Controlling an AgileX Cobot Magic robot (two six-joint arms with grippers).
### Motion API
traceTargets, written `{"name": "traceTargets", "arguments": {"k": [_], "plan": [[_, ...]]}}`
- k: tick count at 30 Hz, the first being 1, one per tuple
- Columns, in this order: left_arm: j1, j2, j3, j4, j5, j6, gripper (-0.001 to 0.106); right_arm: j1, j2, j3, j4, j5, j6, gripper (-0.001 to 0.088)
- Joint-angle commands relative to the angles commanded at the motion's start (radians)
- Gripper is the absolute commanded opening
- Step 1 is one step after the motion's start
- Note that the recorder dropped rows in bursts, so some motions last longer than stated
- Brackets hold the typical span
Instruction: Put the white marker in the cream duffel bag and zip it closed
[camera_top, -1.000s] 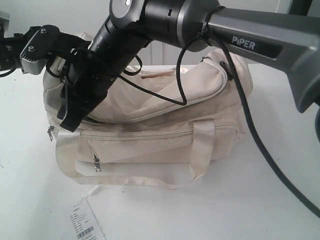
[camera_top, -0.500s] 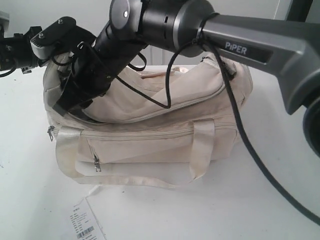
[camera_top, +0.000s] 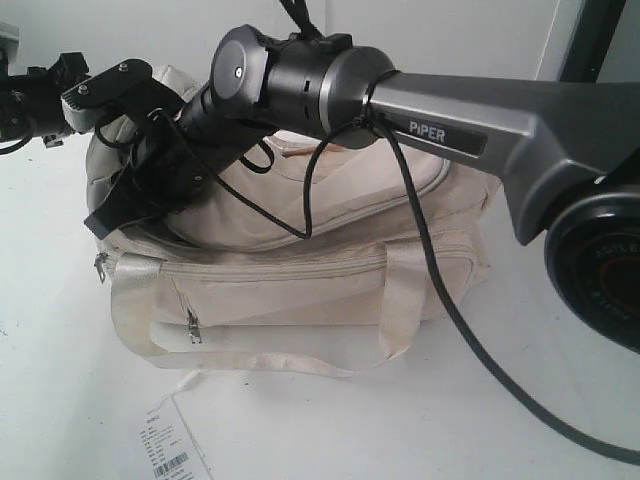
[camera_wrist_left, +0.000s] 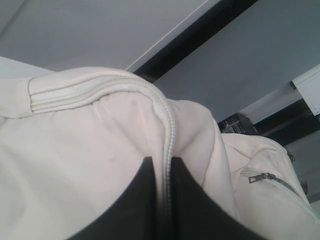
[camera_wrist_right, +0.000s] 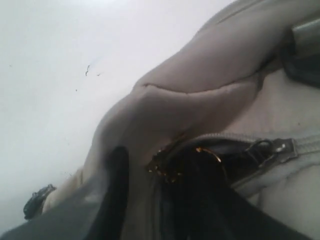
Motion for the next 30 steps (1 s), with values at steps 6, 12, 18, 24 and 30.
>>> {"name": "traceTargets", "arguments": {"k": [6,12,18,24,30], "plan": [[0.0,0.0,0.0,0.0,0.0,0.006,0.0,0.0,-0.033,0.0,-0.017,-0.013,0.004,0.0],[0.0,0.0,0.0,0.0,0.0,0.006,0.0,0.0,-0.071,0.0,-0.144,0.007,0.095,0.0],[0.0,0.0,0.0,0.0,0.0,0.009,0.0,0.0,-0.073,0.002,-0.219,0.102,0.111,0.0],[0.0,0.0,0.0,0.0,0.0,0.009,0.0,0.0,-0.111,0.002,-0.215,0.122,0.071,0.0],[0.0,0.0,0.0,0.0,0.0,0.009,0.0,0.0,-0.124,0.006,-0.187,0.182,0.071,0.0]]}}
